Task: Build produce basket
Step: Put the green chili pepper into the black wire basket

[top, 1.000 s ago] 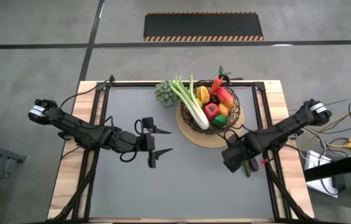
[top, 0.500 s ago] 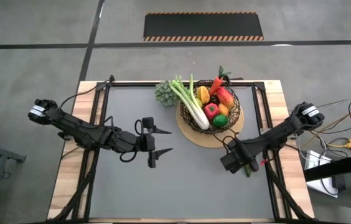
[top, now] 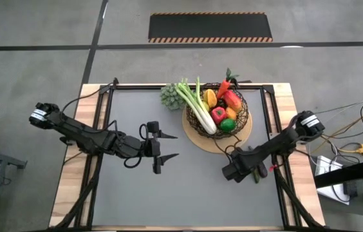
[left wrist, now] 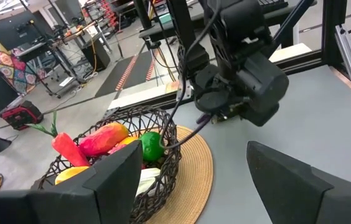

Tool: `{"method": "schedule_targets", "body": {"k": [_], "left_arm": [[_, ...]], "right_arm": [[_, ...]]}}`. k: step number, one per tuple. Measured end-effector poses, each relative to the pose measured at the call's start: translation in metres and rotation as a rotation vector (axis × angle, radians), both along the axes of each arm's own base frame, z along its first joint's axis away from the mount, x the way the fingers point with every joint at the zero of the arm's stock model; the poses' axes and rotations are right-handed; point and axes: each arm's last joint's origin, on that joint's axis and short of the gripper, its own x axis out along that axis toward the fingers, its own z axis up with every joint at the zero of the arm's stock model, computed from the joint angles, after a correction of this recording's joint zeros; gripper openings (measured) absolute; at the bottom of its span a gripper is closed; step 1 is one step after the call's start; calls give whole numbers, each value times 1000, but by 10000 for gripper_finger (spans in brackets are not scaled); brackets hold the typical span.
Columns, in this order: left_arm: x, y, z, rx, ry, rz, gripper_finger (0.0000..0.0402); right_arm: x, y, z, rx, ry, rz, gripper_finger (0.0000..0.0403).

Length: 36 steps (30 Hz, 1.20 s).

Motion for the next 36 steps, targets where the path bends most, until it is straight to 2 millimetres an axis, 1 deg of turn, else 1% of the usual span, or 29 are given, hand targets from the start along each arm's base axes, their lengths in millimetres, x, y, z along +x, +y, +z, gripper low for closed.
{"method": "schedule_targets", "body": {"k": [6, 10, 12, 15, 23, 26, 29, 32, 36], "left_arm": [[0, 0, 0, 0, 0, 0, 270], [0, 0, 0, 1, 0, 0, 270], [0, 0, 0, 1, 0, 0, 270], [0, 0, 0, 1, 0, 0, 270], [0, 0, 0, 1, 0, -1, 270], [0, 0, 0, 2, 0, 0, 270], [0, 0, 0, 4, 1, -1, 270], [0, 0, 0, 7, 1, -1, 270], [0, 0, 1, 1, -10, -1, 270]], "right_arm": [[5, 3, -10, 2, 11, 15, 251], [5, 3, -11, 0, 9, 17, 251], [5, 2, -10, -4, 6, 19, 242], [4, 1, -7, -8, -1, 21, 207], [2, 0, 0, -12, -26, 26, 72], [2, 0, 0, -10, -25, 25, 35], [2, 0, 0, -8, -26, 25, 16], [1, 0, 4, 3, -35, 40, 13], [-2, 0, 17, 17, -111, 108, 13]]}}
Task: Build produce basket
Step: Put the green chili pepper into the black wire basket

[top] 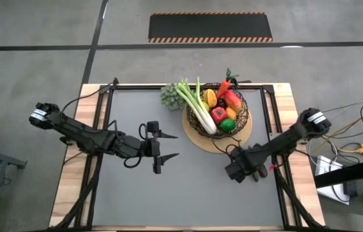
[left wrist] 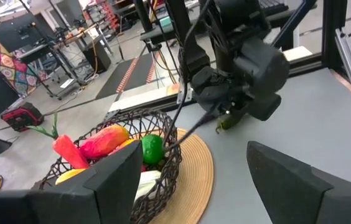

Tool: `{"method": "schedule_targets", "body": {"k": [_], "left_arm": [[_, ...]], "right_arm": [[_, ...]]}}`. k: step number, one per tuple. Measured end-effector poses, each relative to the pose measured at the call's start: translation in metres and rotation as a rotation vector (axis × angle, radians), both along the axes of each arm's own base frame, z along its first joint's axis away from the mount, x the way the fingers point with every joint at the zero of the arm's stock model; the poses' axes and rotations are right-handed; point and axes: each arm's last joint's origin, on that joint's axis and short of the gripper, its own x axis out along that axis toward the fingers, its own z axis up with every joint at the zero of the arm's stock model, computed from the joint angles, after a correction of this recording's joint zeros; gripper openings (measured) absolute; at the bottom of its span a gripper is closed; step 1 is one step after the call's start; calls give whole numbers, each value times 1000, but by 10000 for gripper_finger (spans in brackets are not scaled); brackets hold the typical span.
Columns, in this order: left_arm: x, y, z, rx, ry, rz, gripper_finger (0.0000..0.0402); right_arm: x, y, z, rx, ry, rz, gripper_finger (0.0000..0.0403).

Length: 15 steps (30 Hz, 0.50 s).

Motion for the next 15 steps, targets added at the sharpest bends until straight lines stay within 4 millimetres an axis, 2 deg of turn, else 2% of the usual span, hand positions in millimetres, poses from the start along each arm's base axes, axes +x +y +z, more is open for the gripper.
{"method": "schedule_targets", "body": {"k": [4, 8, 12, 15], "left_arm": [[0, 0, 1, -11, -15, 1, 270], [3, -1, 3, -34, -73, -7, 270], [11, -5, 0, -55, -123, -29, 270], [20, -7, -5, -65, -154, -30, 270]], "right_arm": [[-5, 0, 23, 11, -160, 99, 13], [-6, 10, 49, -9, -479, 302, 13], [-3, 19, 67, -161, -828, 482, 13], [-2, 23, 71, -333, -1012, 584, 13]]}}
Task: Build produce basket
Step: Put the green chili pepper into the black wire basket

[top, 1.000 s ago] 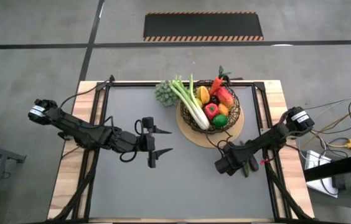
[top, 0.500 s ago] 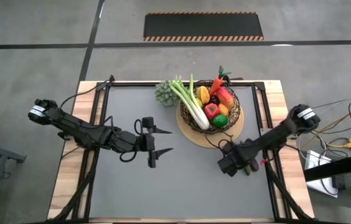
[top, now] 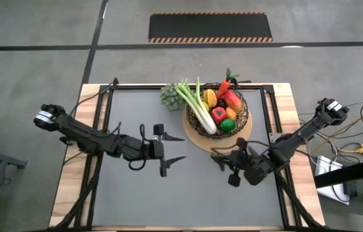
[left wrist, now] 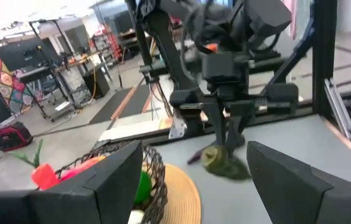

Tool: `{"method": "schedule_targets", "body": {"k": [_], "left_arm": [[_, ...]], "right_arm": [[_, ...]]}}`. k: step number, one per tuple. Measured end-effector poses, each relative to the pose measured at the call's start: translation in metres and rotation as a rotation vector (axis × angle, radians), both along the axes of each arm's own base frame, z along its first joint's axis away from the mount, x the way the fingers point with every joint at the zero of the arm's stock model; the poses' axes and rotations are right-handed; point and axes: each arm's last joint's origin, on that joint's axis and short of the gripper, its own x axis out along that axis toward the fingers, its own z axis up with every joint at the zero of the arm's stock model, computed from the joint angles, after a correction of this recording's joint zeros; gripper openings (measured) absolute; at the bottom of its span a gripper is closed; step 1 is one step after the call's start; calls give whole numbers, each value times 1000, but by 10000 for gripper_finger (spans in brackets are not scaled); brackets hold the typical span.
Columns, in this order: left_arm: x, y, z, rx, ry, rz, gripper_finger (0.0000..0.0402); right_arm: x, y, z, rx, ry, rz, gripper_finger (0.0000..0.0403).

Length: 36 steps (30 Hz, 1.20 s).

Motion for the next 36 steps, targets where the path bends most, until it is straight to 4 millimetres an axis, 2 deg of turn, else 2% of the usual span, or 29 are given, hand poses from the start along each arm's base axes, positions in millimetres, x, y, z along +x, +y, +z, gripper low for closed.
{"method": "schedule_targets", "body": {"k": [7, 12, 17, 21, 26, 31, 36], "left_arm": [[24, -1, -14, -30, -80, -70, 270], [42, 3, -26, -96, -163, -120, 270], [62, 11, -40, -127, -194, -123, 270], [79, 15, -46, -162, -215, -200, 270], [94, 20, -51, -171, -211, -206, 270], [100, 21, -53, -170, -207, -203, 266], [100, 25, -53, -170, -205, -182, 245]], "right_arm": [[10, 2, -10, -315, -318, -5, 13], [11, 2, -11, -400, -459, 8, 13], [10, 0, -12, -412, -470, 7, 13], [10, 0, -12, -411, -473, 6, 13], [10, 0, -12, -409, -470, 2, 13], [10, 0, -13, -409, -463, 7, 13], [10, 0, -14, -406, -461, 6, 13]]}}
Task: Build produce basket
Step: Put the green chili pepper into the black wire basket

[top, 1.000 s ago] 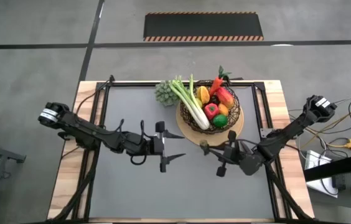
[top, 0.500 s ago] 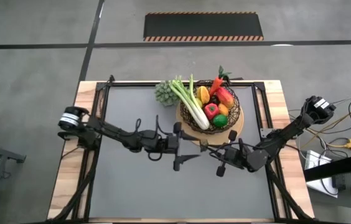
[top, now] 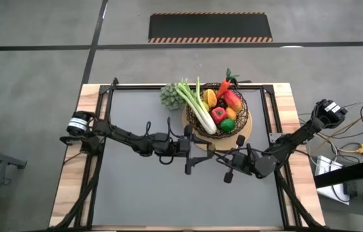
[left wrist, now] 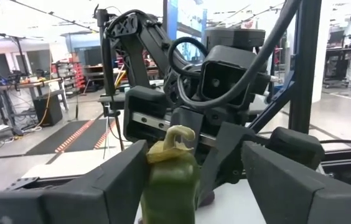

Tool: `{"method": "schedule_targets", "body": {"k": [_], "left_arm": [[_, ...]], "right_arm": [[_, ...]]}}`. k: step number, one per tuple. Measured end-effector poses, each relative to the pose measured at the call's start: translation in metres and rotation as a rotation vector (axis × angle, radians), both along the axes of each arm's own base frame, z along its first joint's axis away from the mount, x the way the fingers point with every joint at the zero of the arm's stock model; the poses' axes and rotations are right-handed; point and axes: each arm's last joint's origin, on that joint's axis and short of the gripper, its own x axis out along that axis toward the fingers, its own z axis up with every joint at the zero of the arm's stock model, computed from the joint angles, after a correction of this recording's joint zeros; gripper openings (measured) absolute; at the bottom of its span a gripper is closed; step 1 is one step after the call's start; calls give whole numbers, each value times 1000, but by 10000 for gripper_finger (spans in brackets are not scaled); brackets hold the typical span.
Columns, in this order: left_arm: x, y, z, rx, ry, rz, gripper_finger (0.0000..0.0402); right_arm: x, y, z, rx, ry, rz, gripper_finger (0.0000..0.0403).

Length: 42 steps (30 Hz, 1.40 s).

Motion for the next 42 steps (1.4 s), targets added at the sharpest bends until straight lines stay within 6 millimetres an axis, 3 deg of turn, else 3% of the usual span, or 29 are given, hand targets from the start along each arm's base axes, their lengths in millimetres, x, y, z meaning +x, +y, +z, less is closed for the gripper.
{"method": "schedule_targets", "body": {"k": [17, 29, 42], "left_arm": [[0, 7, -6, -1, 17, 33, 127], [-1, 8, -11, 30, 43, 42, 178], [-1, 8, -10, 62, 30, 40, 174]], "right_arm": [[0, 0, 0, 34, -13, -2, 13], [0, 0, 1, 35, -19, 0, 12], [0, 0, -1, 1, 13, -1, 9]]}}
